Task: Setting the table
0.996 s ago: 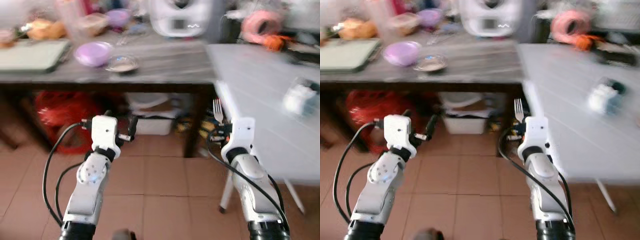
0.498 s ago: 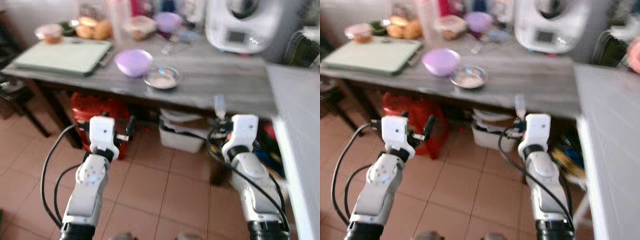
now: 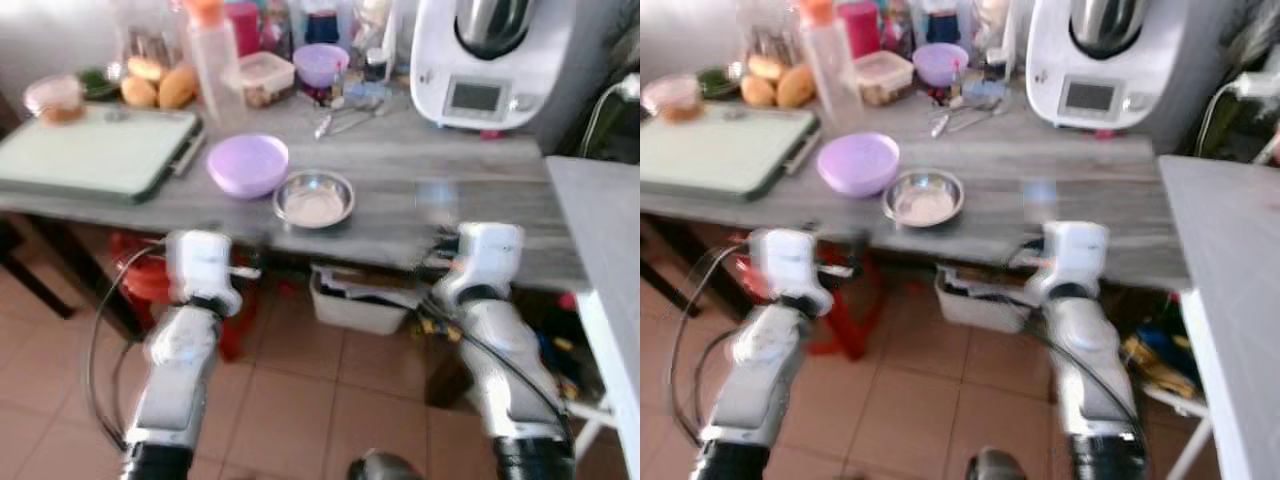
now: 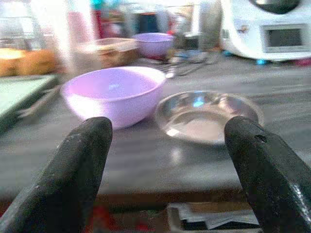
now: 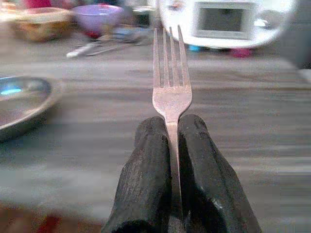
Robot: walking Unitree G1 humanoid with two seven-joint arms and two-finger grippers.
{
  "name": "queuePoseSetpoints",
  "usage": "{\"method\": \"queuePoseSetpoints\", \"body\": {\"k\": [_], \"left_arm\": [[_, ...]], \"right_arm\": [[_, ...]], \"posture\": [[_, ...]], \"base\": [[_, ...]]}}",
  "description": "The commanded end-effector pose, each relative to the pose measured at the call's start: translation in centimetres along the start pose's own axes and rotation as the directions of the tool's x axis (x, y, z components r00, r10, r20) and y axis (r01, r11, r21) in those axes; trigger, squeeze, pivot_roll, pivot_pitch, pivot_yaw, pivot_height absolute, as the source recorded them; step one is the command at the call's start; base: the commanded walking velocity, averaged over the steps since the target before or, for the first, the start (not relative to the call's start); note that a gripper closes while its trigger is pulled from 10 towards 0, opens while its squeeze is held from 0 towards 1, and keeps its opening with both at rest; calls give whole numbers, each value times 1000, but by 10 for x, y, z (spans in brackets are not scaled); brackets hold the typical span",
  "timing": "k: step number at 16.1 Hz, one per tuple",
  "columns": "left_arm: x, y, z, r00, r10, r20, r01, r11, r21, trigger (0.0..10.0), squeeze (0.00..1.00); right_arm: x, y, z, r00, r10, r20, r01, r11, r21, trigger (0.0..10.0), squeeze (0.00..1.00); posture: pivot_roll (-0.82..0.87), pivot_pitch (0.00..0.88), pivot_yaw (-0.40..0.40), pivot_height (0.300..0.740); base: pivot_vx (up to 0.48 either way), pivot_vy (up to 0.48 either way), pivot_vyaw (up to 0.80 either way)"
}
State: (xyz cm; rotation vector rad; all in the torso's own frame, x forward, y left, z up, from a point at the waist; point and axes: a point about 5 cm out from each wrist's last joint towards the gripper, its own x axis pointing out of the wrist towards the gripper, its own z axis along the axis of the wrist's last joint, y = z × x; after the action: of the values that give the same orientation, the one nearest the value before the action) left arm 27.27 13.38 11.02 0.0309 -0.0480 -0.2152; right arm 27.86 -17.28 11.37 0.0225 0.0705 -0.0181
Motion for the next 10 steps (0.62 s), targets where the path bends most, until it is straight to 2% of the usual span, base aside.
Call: {"method": "queuePoseSetpoints", "body": {"k": [1,5,6,10], "left_arm": [[-2,11,3,1000,21,10,-21,999,25,10000,0],[-7,15,2,1000,15,5,-15,999,43,10000,0],[-10,20,2,999,33,4,-33,998,49,10000,0],[-16,30,1,998,54,-9,-53,996,77,10000,0]], "right_arm": [[2,12,8,999,35,41,-35,999,12,10000,0],[2,11,8,999,22,43,-22,1000,10,10000,0],[2,10,8,999,10,43,-10,1000,8,10000,0],[4,2,8,996,-68,51,68,998,-4,10000,0]], "posture": [[13,0,8,740],[16,0,7,740],[20,0,7,740],[38,0,3,740]], "base": [[315,364,0],[310,367,0],[0,251,0],[0,0,0]]}}
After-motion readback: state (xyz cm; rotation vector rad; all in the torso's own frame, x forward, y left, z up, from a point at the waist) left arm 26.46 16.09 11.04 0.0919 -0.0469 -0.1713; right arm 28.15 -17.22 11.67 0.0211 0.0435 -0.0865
